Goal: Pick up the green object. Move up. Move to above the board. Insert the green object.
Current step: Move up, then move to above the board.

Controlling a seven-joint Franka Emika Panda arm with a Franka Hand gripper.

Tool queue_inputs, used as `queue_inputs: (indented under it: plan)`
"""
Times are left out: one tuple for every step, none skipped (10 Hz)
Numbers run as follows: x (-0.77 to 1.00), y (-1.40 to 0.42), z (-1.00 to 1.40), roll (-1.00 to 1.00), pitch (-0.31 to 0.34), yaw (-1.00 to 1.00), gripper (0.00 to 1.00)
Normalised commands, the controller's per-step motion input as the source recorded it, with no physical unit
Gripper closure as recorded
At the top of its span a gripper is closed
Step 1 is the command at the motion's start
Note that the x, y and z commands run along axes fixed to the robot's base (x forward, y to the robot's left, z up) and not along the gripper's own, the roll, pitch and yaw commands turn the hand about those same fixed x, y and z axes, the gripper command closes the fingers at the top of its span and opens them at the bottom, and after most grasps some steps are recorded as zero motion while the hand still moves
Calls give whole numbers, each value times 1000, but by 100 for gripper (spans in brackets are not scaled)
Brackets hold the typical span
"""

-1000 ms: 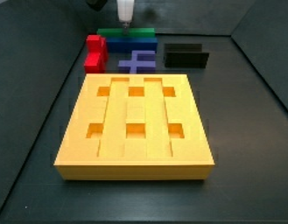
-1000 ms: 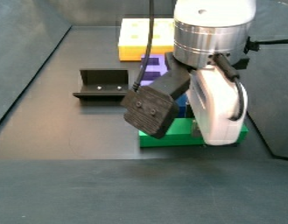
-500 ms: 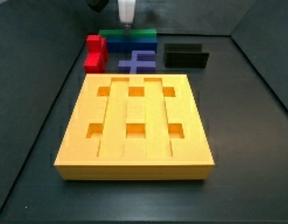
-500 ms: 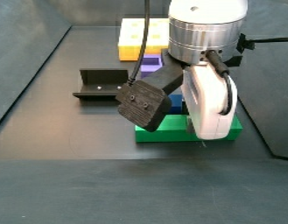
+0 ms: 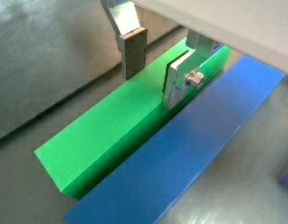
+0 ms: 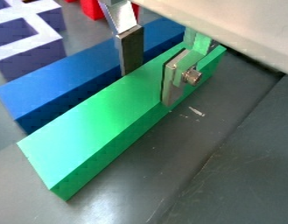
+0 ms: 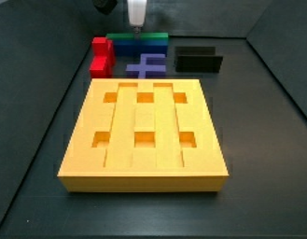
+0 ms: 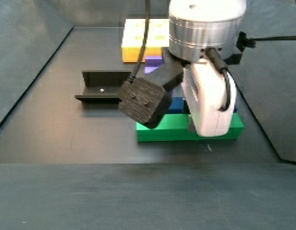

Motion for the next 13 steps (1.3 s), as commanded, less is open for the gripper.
queue_inputs:
  plan:
    - [-60, 37, 803, 0, 24, -53, 100]
    - [-91, 26, 617, 14, 48, -59, 100]
    - [-55, 14, 322, 49, 34, -40, 100]
    - [0, 0, 1400, 0, 0, 0, 100]
    - [-15, -7, 1400, -20, 37, 12, 100]
    - [-29, -9, 1400, 14, 49, 12, 100]
    - [1, -6, 1400, 18, 38, 8, 100]
    - [30, 4, 1400, -14, 55, 1, 100]
    - [19, 6, 1400, -1, 89, 1, 100]
    - [8, -7, 886, 9, 80, 4, 100]
    - [17, -3, 476, 1, 64, 1, 100]
    - [41, 11, 204, -1, 62, 3, 100]
    - [159, -1400, 152, -3, 16, 1000, 100]
